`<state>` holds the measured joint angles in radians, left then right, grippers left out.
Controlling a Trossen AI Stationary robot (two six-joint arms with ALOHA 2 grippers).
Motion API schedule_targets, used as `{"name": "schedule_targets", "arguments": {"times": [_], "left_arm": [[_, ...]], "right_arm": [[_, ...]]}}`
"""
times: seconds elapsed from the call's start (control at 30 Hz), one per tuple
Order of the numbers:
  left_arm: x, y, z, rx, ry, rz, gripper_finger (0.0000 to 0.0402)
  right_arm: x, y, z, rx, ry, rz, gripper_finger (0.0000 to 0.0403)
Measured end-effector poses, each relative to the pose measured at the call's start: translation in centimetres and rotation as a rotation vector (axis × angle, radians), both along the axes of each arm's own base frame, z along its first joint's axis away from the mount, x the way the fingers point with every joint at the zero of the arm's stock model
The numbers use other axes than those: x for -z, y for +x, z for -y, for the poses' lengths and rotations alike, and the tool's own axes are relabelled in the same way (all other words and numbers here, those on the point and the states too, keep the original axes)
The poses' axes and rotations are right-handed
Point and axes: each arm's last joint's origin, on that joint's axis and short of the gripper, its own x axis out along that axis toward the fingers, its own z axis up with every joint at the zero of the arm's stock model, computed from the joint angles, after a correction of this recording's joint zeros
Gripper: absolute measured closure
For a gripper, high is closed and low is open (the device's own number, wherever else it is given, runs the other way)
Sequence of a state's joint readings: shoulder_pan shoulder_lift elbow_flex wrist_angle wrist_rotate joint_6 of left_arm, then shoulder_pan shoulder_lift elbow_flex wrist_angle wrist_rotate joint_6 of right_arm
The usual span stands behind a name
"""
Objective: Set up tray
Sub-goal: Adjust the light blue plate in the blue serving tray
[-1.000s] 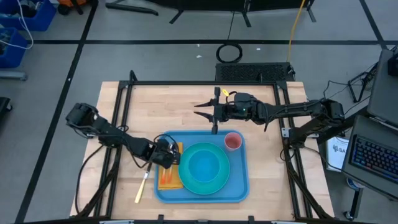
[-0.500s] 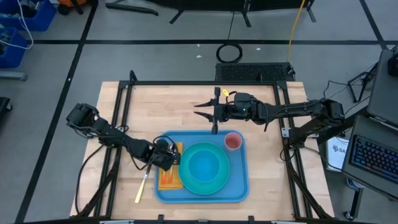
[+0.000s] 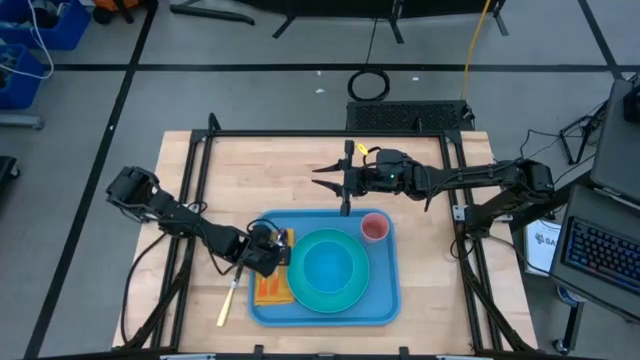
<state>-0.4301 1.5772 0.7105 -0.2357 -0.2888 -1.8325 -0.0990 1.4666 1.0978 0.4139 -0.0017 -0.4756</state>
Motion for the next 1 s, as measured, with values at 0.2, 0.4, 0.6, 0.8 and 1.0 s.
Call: {"name": "schedule_targets", "arguments": {"times": [0.2, 0.4, 0.6, 0.8, 1.0], "left_arm": [[-0.19, -0.27, 0.54, 0.018, 0.05, 0.025, 0.0317], [-0.09, -0.72, 0.75, 0.031, 0.118, 0.012, 0.0316], [-0.07, -0.92, 0.47, 0.076, 0.244, 0.0, 0.0316], [-0.22, -0.77, 0.19, 0.095, 0.356, 0.022, 0.0316], [-0.3, -0.66, 0.08, 0.089, 0.381, 0.033, 0.0316]], "right_arm": [[0.03, 0.0, 0.0, 0.0, 0.0, -0.003, 0.0312], [0.06, 0.0, 0.0, 0.0, 0.004, -0.006, 0.0312], [0.06, 0.0, 0.01, 0.001, 0.004, -0.006, 0.0312], [0.05, 0.0, 0.0, 0.0, 0.003, -0.004, 0.0312], [-0.01, 0.0, 0.0, 0.0, 0.002, 0.001, 0.0312]]}}
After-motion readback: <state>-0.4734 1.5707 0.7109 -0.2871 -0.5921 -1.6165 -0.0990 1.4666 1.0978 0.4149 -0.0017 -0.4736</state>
